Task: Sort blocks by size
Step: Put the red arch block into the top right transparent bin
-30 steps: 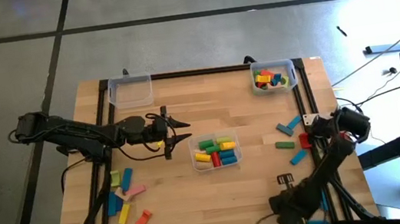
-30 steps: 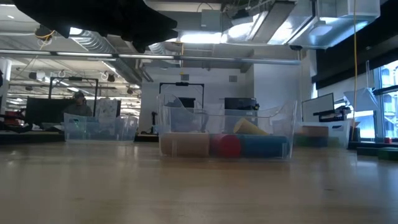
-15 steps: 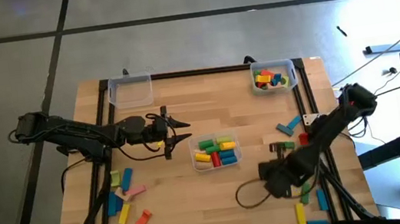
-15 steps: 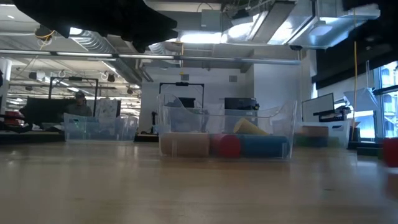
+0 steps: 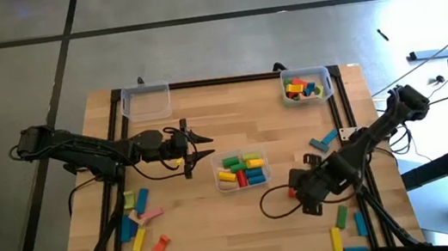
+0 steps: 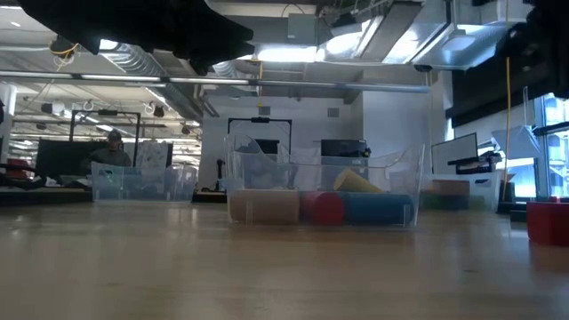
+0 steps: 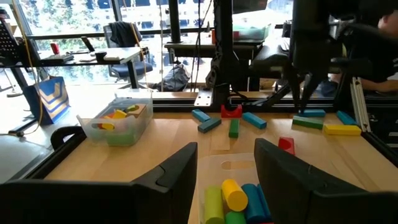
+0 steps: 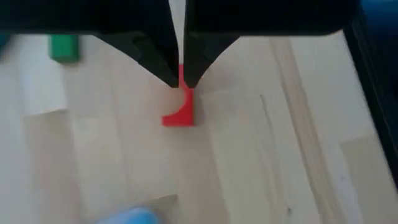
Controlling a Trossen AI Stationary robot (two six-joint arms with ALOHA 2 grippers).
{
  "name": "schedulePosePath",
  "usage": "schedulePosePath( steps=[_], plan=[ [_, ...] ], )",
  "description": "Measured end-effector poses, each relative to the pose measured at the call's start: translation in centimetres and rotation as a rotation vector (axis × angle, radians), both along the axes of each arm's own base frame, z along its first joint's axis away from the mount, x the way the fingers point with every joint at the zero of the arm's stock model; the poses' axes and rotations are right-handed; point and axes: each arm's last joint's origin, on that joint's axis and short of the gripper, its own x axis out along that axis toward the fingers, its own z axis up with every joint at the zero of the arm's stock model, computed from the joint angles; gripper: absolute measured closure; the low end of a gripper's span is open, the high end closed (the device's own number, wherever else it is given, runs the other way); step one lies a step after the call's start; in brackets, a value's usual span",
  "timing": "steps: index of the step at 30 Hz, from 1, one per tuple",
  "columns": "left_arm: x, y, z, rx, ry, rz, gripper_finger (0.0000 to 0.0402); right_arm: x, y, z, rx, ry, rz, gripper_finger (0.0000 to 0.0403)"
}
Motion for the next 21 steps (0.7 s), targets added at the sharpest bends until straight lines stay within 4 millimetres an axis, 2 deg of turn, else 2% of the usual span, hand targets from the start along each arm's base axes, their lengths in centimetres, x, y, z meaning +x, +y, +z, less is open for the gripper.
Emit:
schedulePosePath(
  steps=[3, 8, 13, 17, 21],
  plan=[
    [0.0, 0.0, 0.0, -0.006, 0.000, 0.000, 0.0247, 0.1, 0.6, -1.5, 0.035, 0.000, -0.007, 0.0352],
    [0.0, -0.1, 0.0, -0.007, -0.001, -0.004, 0.0247, 0.0, 0.8, -4.2, 0.022, 0.068, -0.016, 0.0280],
    [0.0, -0.1, 0.0, -0.007, -0.001, -0.005, 0.0247, 0.3, 1.0, -5.9, 0.000, 0.084, 0.023, 0.0224],
    [0.0, -0.1, 0.0, -0.007, -0.001, -0.004, 0.0247, 0.3, 0.9, -7.4, -0.039, 0.108, 0.035, 0.0209],
    [0.0, -0.1, 0.0, -0.007, -0.001, -0.004, 0.0247, 0.5, 1.0, -8.6, -0.070, 0.117, 0.033, 0.0223]
  ],
)
